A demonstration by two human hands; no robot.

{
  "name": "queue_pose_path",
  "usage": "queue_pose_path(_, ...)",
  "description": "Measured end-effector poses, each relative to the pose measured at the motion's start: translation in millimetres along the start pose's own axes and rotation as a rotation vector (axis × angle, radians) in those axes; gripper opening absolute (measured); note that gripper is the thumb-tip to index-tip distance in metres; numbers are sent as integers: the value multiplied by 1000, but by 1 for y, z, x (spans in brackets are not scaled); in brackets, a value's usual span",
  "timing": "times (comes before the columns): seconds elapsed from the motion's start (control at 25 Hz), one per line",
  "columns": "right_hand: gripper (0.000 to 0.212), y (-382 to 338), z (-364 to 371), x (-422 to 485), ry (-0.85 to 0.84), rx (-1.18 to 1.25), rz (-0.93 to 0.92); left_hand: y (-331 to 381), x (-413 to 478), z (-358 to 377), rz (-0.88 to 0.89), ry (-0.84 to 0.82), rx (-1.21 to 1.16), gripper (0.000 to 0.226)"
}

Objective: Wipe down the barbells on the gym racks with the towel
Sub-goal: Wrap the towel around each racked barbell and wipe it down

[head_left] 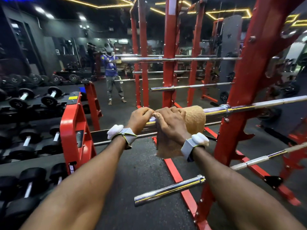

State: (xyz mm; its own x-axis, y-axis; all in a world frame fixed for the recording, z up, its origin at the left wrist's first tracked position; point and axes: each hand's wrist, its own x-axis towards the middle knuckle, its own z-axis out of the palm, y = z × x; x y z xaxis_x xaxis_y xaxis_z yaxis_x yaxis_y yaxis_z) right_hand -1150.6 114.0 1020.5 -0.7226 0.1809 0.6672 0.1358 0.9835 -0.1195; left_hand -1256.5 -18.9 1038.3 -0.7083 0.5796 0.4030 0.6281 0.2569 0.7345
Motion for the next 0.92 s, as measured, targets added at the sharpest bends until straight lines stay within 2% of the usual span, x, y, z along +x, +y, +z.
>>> queue_pose_path(0.12,50,19,-7,6,-122,-38,-276,-14,6,-25,-34,-16,243,40)
queue_pose_path(0.2,57,31,-22,19,-203,-21,-281,-7,14,-25,-117,-142,455,36)
queue_pose_path(0.32,48,24,-20,38,-307,4,-276,20,17,-21,-255,-248,562,42)
queue_pose_path(0.44,49,30,-10,38,-211,-55,-388,33,15,-13,-290,-228,558,48)
queue_pose_path(0.64,52,82,-16,32,-113,-126,-386,60,28,14,-197,-273,513,29)
queue_pose_path(0.76,60,106,-25,32,-123,-151,-319,62,35,31,-201,-295,536,46)
queue_pose_path(0.84,65,112,-27,45,-308,-120,-216,60,33,40,-248,-277,680,58)
queue_pose_path(0.92,66,107,-25,66,-602,-64,-13,60,30,48,-221,-219,788,64)
